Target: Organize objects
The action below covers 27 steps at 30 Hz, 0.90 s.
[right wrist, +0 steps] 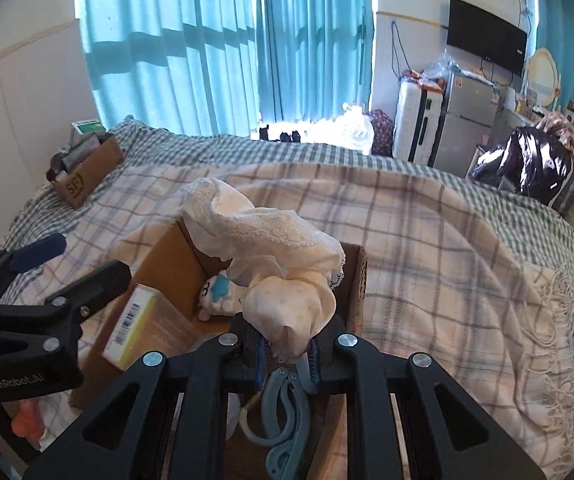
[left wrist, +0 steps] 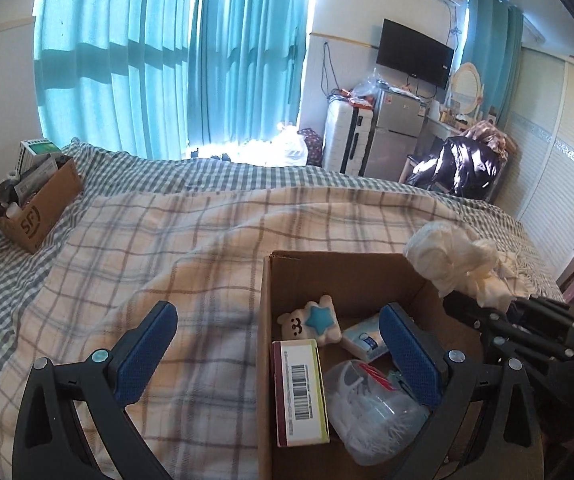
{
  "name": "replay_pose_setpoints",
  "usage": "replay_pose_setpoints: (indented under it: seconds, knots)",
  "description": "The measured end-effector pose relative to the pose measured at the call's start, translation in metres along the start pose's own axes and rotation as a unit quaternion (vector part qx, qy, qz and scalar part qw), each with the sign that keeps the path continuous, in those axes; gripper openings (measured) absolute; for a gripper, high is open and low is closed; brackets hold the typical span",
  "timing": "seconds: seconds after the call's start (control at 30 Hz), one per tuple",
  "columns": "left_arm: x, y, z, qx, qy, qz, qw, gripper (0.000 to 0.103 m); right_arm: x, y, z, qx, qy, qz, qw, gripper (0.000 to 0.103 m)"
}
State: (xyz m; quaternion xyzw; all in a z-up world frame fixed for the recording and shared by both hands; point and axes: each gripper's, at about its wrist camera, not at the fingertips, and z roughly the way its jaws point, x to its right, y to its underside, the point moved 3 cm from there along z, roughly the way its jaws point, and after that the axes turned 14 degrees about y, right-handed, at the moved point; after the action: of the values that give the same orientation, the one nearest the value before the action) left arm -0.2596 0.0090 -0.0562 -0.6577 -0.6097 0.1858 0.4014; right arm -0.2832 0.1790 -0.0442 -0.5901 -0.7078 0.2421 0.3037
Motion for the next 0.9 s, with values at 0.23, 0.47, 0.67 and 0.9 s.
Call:
replay_pose_setpoints:
  seconds: [0.23,0.47,0.67,0.9]
  knots:
    - [-0.004,0.0,-0.007,-0.005,-0.014,-0.02,0.9997,0.103,0.015,0.003,-0.007,0.015,0.004,0.043,0.999,0.069]
    - [0.014,-0.03,-0.069,0.033,0.0,-0.028,0.999,0.103,0.029,-0.021,-0.063,0.037,0.009,0.054,0.998,0.081]
    - [0.038,-0.053,-0.147,0.086,0.011,-0.008,0.9962,0.103,0.043,-0.044,-0.152,0.101,0.03,0.062,0.993,0.094]
    - [0.067,-0.054,-0.227,0.132,0.038,0.026,0.9902,0.103,0.046,-0.034,-0.264,0.171,0.118,0.034,0.978,0.103]
